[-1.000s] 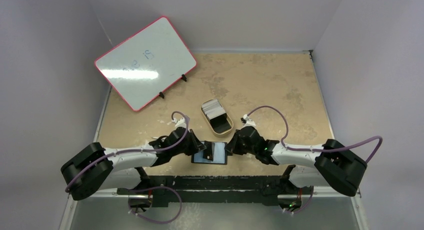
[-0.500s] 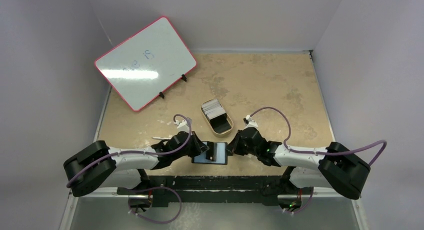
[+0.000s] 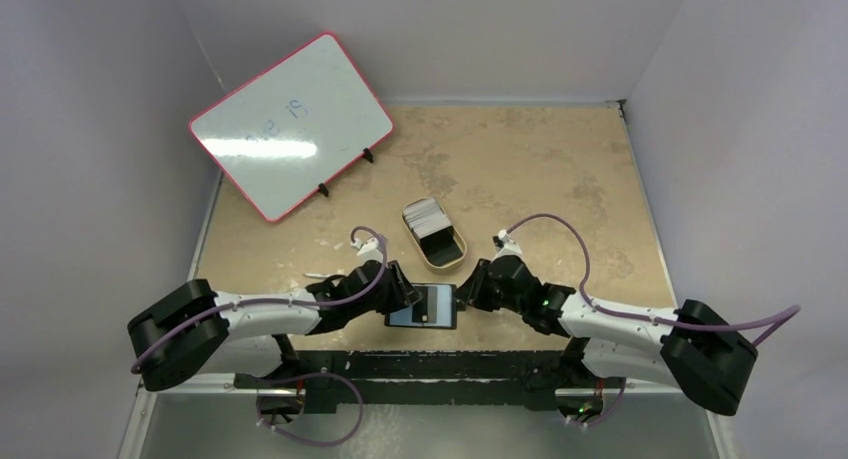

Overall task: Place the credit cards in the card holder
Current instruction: Insert the credit card into the card holder.

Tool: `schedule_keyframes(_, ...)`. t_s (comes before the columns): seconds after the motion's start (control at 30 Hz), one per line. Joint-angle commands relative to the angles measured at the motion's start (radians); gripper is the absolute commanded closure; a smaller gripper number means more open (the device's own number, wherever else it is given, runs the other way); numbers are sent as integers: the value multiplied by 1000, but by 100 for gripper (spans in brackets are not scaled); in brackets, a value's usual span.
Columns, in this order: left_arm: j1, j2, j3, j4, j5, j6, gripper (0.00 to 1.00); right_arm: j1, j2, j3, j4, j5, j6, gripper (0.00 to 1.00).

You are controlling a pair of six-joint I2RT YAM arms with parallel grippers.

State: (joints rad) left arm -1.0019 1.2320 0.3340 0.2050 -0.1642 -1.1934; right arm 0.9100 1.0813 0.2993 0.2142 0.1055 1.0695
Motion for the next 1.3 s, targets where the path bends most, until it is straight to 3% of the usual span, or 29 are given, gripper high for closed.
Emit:
schedule_keyframes(0.0,-4,25,59,-30,-5,11,63,4,13,25,-6,-8,-27,75)
schedule_keyframes(0.37,-23,102,92,3,20,19,63,5,118,29,77,-30,-43,73)
schedule_keyframes(1.0,-68,161,177,44,64,33,66,5,111,25,82,-9,-16,79)
schedule_keyframes(1.27,-67,105,187,-44,2,34,66,2,-23,99,-72,60,-150,67)
